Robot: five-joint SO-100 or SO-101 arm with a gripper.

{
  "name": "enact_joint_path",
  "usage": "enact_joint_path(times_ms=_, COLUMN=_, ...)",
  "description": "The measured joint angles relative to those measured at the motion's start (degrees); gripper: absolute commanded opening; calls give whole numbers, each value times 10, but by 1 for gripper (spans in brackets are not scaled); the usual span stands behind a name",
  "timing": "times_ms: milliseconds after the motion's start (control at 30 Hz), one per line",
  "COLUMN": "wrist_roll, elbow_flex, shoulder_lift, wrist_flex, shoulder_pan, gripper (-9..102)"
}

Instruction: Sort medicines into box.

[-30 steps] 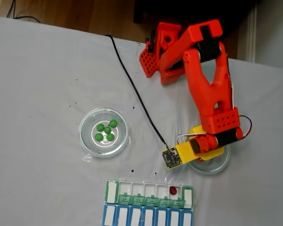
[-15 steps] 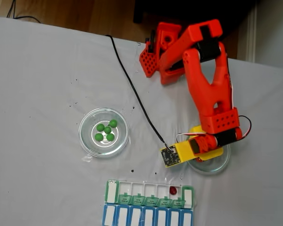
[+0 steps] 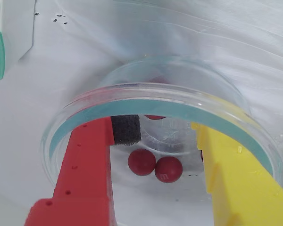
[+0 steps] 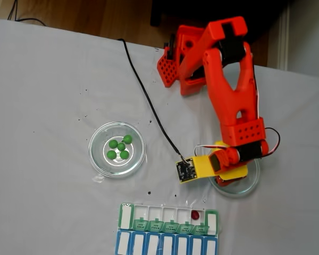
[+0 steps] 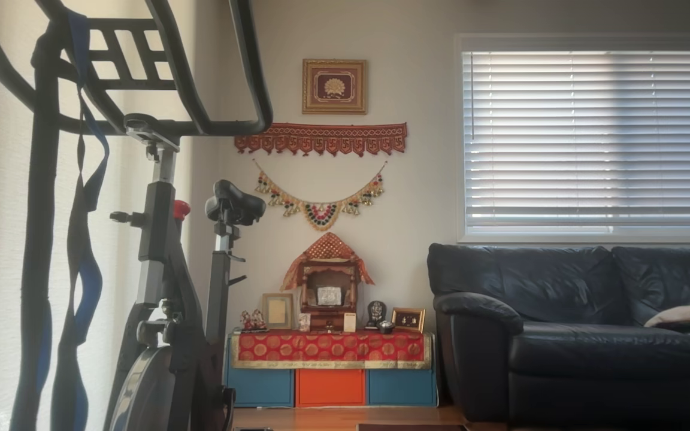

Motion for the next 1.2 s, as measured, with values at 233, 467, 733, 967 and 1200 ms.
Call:
enact_joint_path(times_ms=233, wrist_roll=-1, elbow_flex=0, shoulder_lift=-6, wrist_flex=0, shoulder_pan=-2, gripper=22)
enact_joint_path(times_ms=467, wrist_roll=-10, elbow_flex=-1, shoulder_lift=-22, wrist_flex=-3, shoulder_pan=-2, gripper=21)
enact_joint_path(times_ms=733, wrist_roll=-15, elbow_flex=-1, shoulder_lift=-24, wrist_flex=-9, shoulder_pan=-2, gripper=20)
enact_joint_path(times_ms=967, wrist_roll=-18, elbow_flex=-1, shoulder_lift=-24, wrist_flex=-19, shoulder_pan=-2, gripper=19)
enact_joint_path(times_ms=1200, wrist_roll=-25, elbow_flex=4, shoulder_lift=-24, wrist_flex=-29, shoulder_pan=3, gripper=18)
